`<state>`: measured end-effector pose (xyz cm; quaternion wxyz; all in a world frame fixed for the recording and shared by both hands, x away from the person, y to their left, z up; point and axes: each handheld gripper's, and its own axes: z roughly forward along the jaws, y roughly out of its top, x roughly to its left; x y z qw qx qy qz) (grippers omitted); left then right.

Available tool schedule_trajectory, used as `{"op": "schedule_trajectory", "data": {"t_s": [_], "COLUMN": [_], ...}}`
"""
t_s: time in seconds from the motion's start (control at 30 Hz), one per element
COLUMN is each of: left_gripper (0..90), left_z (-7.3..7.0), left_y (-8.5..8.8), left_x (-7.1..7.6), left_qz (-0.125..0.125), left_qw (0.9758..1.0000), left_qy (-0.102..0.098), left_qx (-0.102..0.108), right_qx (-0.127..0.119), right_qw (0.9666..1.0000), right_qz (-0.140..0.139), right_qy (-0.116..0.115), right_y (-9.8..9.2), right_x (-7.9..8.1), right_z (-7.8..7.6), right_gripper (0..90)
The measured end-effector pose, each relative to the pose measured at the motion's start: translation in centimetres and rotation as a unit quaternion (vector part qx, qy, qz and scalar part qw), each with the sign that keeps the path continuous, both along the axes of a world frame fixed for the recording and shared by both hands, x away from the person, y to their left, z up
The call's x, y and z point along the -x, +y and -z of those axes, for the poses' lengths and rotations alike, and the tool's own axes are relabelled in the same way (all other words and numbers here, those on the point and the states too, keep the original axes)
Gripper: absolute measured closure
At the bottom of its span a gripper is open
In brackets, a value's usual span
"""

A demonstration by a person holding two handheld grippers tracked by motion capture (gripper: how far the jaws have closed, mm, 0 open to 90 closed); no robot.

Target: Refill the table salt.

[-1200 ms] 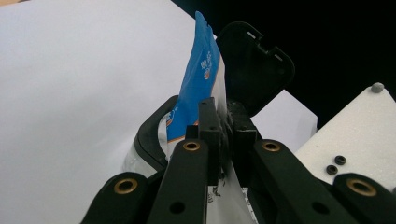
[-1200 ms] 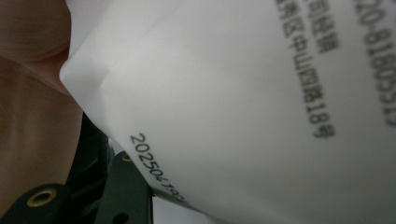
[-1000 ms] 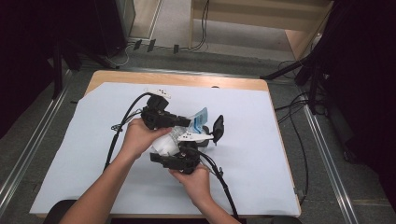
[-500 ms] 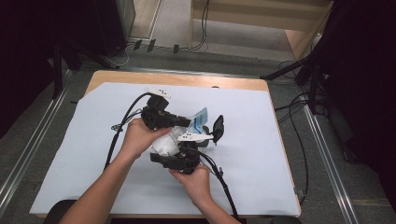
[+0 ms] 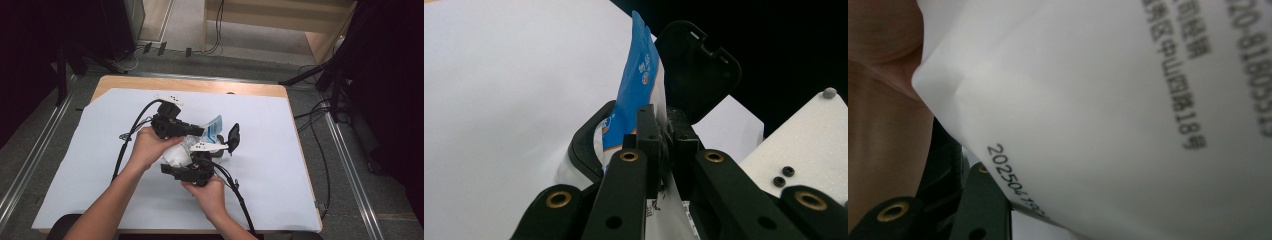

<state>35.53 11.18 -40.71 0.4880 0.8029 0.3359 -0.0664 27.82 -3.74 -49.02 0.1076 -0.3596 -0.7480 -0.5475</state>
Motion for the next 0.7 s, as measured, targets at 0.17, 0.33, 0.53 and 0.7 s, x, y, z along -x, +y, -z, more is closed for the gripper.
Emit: {"op": "schedule_trajectory", "data": {"t_s": [0.17,0.33,0.53,0.7], "left_gripper": [88.6,88.6,88.6,88.5], "left_z": [-0.01,-0.03,-0.04,-0.10], "left_y": [-0.03,-0.06,-0.07,-0.10], "left_x": [0.00,0.02,-0.01,0.04], "left_qz": [-0.002,-0.003,-0.004,-0.003], "left_qw": [1.0000,1.0000,1.0000,1.0000], "left_qy": [0.000,0.000,-0.001,-0.002], "left_qx": [0.001,0.002,0.004,0.003], "right_qx": [-0.002,-0.004,-0.007,-0.009], "right_qw": [1.0000,1.0000,0.9999,0.9999], "right_qz": [0.001,0.001,0.001,0.001], "right_qy": [0.002,0.004,0.008,0.012], "right_y": [0.00,-0.01,-0.02,-0.04], "right_x": [-0.02,-0.01,-0.05,-0.06], "right_z": [0.00,-0.03,-0.07,-0.09], "right_gripper": [55.7,55.7,55.7,55.6]}}
